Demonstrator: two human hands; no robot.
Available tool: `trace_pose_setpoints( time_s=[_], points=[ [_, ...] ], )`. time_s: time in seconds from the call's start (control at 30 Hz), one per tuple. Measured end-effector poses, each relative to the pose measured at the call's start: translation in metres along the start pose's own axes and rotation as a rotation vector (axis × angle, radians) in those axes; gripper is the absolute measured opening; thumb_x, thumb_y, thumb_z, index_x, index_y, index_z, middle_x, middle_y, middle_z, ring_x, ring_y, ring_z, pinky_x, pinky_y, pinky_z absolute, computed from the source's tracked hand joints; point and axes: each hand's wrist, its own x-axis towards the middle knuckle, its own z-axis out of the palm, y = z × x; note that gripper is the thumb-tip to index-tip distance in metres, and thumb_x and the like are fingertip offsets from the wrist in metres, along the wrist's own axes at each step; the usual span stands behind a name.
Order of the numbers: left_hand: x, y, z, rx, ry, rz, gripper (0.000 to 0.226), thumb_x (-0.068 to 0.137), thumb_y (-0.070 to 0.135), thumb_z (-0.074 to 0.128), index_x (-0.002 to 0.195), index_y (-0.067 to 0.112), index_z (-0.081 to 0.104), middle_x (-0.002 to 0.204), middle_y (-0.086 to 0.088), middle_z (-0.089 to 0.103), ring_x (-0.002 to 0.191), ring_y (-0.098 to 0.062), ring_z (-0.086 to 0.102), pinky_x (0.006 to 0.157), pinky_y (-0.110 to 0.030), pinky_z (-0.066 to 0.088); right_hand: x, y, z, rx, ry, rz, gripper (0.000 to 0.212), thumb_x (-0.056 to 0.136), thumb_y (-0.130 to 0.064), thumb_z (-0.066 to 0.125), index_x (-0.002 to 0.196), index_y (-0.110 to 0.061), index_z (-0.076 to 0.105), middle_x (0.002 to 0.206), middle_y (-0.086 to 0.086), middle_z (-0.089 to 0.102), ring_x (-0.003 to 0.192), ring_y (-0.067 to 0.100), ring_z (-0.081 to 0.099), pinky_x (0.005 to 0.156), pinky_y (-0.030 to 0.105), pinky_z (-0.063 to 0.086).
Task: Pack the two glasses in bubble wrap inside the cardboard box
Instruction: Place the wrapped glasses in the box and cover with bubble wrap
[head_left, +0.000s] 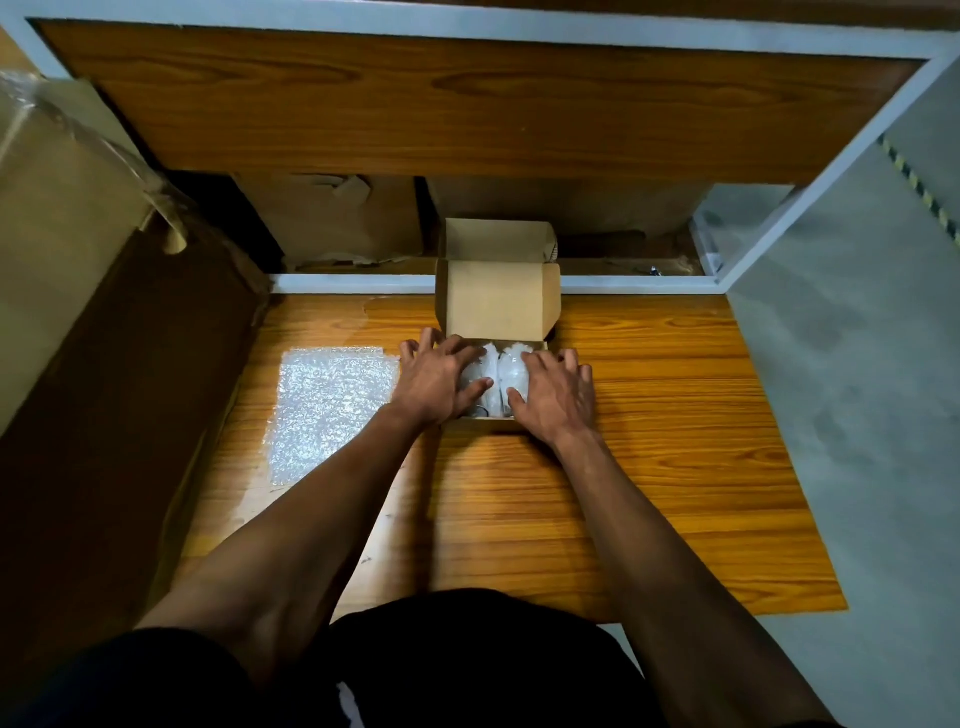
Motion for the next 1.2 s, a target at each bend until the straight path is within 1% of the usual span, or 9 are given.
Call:
trace_pose_setpoints(
  time_s=[0.2,0.33,0.47,0.63,0.77,0.83,0.93,1.07,1.2],
  points=[
    [-0.013,-0.018,0.008,0.015,-0.011,-0.049,0.076,0.097,0.080,0.032,0.147,0.028,0.055,0.148,0.003,0.054,0.138,-0.033,0.033,0.103,-0.056,0.030,0.002,-0.004,-0.001,0.001,-0.023,0.019,0.062,0.093,-0.057,0.056,0.146,-0.025,0.047,0.143,0.000,0.056,0.127,0.027,0.041,0.098,0.043,0.038],
    [-0.021,-0.022,0.006,0.012,0.088,0.004,0.052,0.100,0.055,0.041,0.138,0.024,0.060,0.144,0.000,0.055,0.136,-0.032,0.035,0.102,-0.054,0.030,0.005,-0.009,-0.003,-0.020,-0.050,0.027,0.068,0.092,-0.056,0.058,0.151,-0.025,0.040,0.145,0.003,0.051,0.128,0.029,0.040,0.098,0.043,0.038],
    [-0.027,-0.026,0.008,0.108,0.070,0.001,0.038,0.096,0.052,0.052,0.122,0.029,0.068,0.150,-0.006,0.042,0.136,-0.036,0.031,0.101,-0.058,0.033,0.007,-0.013,-0.002,-0.012,-0.084,0.045,0.071,0.090,-0.058,0.057,0.152,-0.028,0.041,0.148,0.004,0.042,0.129,0.031,0.037,0.099,0.044,0.037],
    [-0.025,-0.023,0.005,0.119,0.014,-0.038,0.040,0.096,0.053,0.053,0.126,0.031,0.066,0.158,-0.008,0.032,0.142,-0.036,0.024,0.108,-0.061,0.029,0.013,-0.017,-0.007,-0.023,-0.133,0.059,0.068,0.085,-0.061,0.061,0.143,-0.027,0.048,0.144,0.006,0.042,0.129,0.032,0.036,0.099,0.044,0.036],
    [-0.022,-0.023,0.002,0.099,0.047,-0.047,0.048,0.098,0.056,0.039,0.132,0.030,0.060,0.158,-0.007,0.033,0.139,-0.035,0.028,0.106,-0.058,0.032,0.011,-0.021,-0.010,-0.079,-0.028,0.001,0.061,0.085,-0.053,0.064,0.137,-0.024,0.052,0.138,0.007,0.046,0.120,0.029,0.040,0.093,0.042,0.035],
    [-0.021,-0.022,0.004,0.100,0.042,-0.059,0.051,0.096,0.057,0.031,0.128,0.030,0.061,0.157,-0.007,0.033,0.138,-0.034,0.029,0.105,-0.058,0.032,0.009,-0.023,-0.008,-0.069,0.003,-0.068,0.063,0.086,-0.046,0.064,0.143,-0.027,0.048,0.140,0.006,0.046,0.120,0.028,0.041,0.093,0.042,0.035],
    [-0.021,-0.022,0.009,0.098,0.020,-0.072,0.048,0.098,0.055,0.031,0.123,0.031,0.064,0.158,-0.006,0.031,0.140,-0.034,0.028,0.107,-0.060,0.031,0.011,-0.027,-0.006,-0.038,-0.079,-0.097,0.070,0.089,-0.046,0.063,0.154,-0.032,0.038,0.149,0.005,0.041,0.128,0.030,0.037,0.099,0.044,0.034],
    [-0.024,-0.027,0.009,0.055,0.021,-0.047,0.049,0.100,0.052,0.029,0.130,0.030,0.062,0.157,-0.007,0.032,0.137,-0.034,0.030,0.104,-0.059,0.034,0.019,-0.032,-0.011,-0.091,-0.139,-0.089,0.066,0.090,-0.050,0.064,0.150,-0.033,0.042,0.151,0.005,0.040,0.133,0.031,0.034,0.102,0.045,0.033],
    [-0.036,-0.043,0.004,-0.083,0.181,-0.130,0.045,0.101,0.047,0.034,0.137,0.029,0.055,0.140,-0.005,0.046,0.124,-0.030,0.042,0.096,-0.050,0.037,0.019,-0.037,-0.010,-0.068,0.030,-0.094,0.049,0.090,-0.041,0.063,0.137,-0.025,0.055,0.135,0.005,0.055,0.120,0.027,0.046,0.097,0.042,0.038]
  ],
)
